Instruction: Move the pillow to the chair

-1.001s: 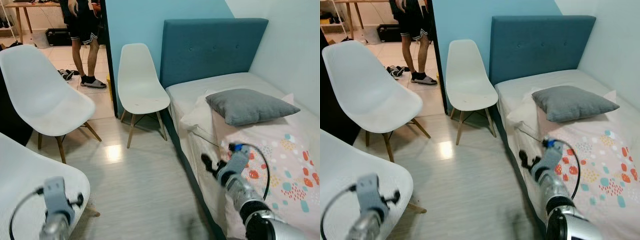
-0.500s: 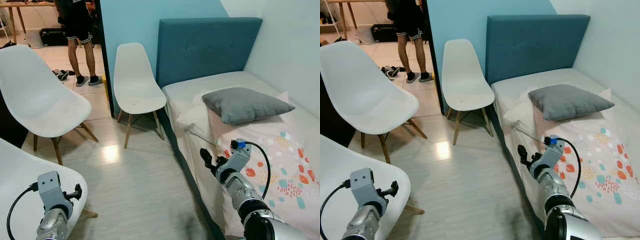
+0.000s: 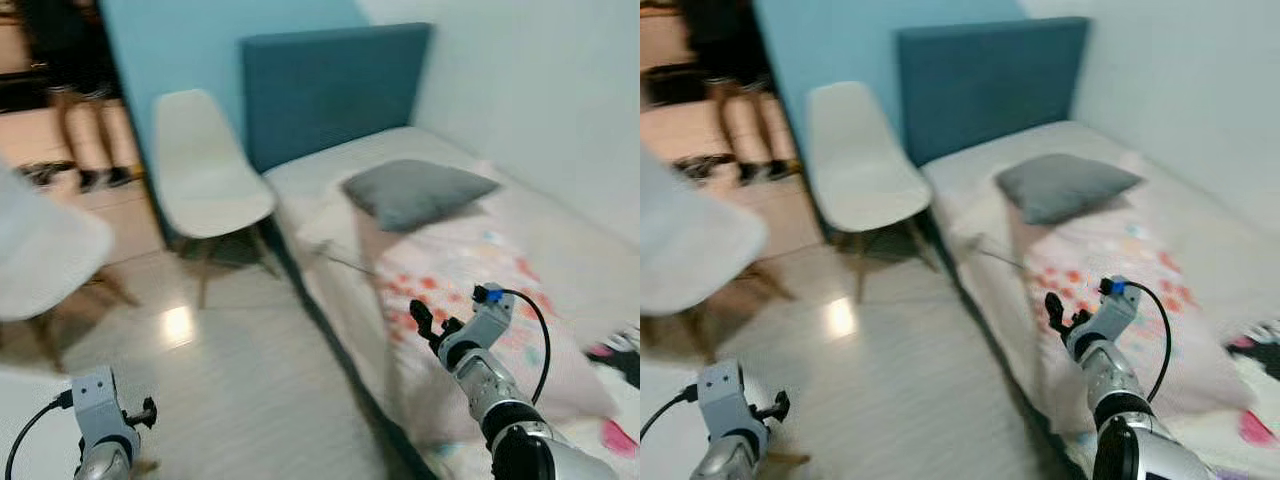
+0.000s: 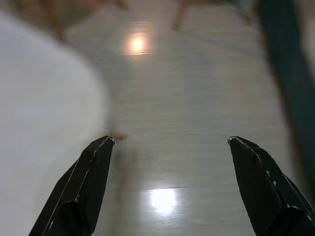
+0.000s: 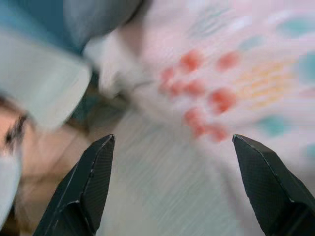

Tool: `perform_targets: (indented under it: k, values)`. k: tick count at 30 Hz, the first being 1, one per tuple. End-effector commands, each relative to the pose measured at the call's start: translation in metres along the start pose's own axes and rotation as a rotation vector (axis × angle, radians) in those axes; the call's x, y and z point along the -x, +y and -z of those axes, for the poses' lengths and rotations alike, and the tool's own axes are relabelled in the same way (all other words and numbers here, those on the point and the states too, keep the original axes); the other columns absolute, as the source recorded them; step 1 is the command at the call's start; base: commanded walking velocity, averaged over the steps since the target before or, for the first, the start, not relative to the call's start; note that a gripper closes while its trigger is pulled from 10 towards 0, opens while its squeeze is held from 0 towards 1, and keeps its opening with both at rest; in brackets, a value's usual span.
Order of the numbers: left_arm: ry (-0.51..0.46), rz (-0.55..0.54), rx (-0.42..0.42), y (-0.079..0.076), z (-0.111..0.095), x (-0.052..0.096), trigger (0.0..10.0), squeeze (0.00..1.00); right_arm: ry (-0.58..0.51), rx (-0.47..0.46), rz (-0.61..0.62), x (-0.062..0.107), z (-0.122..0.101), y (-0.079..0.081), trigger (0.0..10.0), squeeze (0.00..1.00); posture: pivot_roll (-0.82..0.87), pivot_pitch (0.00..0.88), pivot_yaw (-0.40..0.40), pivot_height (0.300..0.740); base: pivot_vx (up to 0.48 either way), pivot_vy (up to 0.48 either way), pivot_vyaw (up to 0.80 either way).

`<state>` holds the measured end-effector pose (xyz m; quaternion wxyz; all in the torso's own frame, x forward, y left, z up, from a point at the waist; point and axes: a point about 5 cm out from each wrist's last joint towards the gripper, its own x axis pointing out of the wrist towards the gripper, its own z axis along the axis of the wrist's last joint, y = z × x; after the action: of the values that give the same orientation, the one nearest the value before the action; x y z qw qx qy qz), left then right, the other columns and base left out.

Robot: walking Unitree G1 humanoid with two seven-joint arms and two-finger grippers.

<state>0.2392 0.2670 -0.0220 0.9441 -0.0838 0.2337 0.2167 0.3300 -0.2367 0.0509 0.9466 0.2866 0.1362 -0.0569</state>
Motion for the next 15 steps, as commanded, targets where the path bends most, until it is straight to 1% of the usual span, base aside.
perform_targets:
  k: [1, 2, 3, 4, 5, 6, 9, 10, 12, 13, 15]
  values:
    - [0.041, -0.006, 0.018, 0.003, 0.012, 0.005, 10.0, 0.00, 0.002, -0.041, -0.021, -0.002, 0.003, 0.005, 10.0, 0.00, -0.08, 0.001, -0.034, 0.740, 0.000, 0.000, 0.00]
    - [0.031, 0.002, 0.021, 0.002, 0.011, 0.004, 10.0, 0.00, -0.015, -0.074, -0.043, -0.003, 0.000, 0.008, 10.0, 0.00, -0.08, 0.001, -0.032, 0.740, 0.000, 0.000, 0.00]
    - [0.015, 0.011, 0.022, 0.001, 0.009, 0.004, 10.0, 0.00, -0.034, -0.115, -0.074, -0.004, -0.003, 0.012, 10.0, 0.00, -0.08, 0.000, -0.029, 0.740, 0.315, 0.000, 0.00]
    - [0.015, 0.011, 0.022, 0.001, 0.009, 0.004, 10.0, 0.00, -0.034, -0.115, -0.074, -0.004, -0.003, 0.012, 10.0, 0.00, -0.08, 0.000, -0.029, 0.740, 0.315, 0.000, 0.00]
    - [0.004, 0.015, 0.020, 0.000, 0.007, 0.004, 10.0, 0.00, -0.047, -0.144, -0.104, -0.006, -0.006, 0.017, 10.0, 0.00, -0.08, 0.000, -0.029, 0.740, 0.371, 0.000, 0.00]
    - [-0.003, 0.019, 0.017, -0.001, 0.006, 0.003, 10.0, 0.00, -0.048, -0.159, -0.154, -0.008, -0.006, 0.025, 10.0, 0.00, -0.08, 0.000, -0.026, 0.740, 0.405, 0.000, 0.00]
    - [-0.007, 0.023, 0.012, -0.002, 0.004, 0.002, 10.0, 0.00, -0.037, -0.172, -0.247, -0.010, -0.004, 0.041, 10.0, 0.00, -0.09, 0.001, -0.026, 0.740, 0.330, 0.000, 0.00]
    - [-0.007, 0.023, 0.012, -0.002, 0.004, 0.002, 10.0, 0.00, -0.037, -0.172, -0.247, -0.010, -0.004, 0.041, 10.0, 0.00, -0.09, 0.001, -0.026, 0.740, 0.292, 0.000, 0.00]
    - [-0.012, 0.025, 0.014, -0.003, 0.003, 0.002, 10.0, 0.00, -0.021, -0.179, -0.301, -0.011, 0.001, 0.050, 10.0, 0.00, -0.08, 0.003, -0.030, 0.740, 0.426, 0.000, 0.00]
    - [-0.012, 0.025, 0.014, -0.003, 0.003, 0.002, 10.0, 0.00, -0.021, -0.179, -0.301, -0.011, 0.001, 0.050, 10.0, 0.00, -0.08, 0.003, -0.030, 0.740, 0.431, 0.000, 0.00]
    - [-0.018, 0.026, 0.019, -0.004, 0.003, 0.002, 10.0, 0.00, -0.011, -0.186, -0.337, -0.011, 0.004, 0.057, 10.0, 0.00, -0.08, 0.005, -0.031, 0.740, 0.437, 0.000, 0.00]
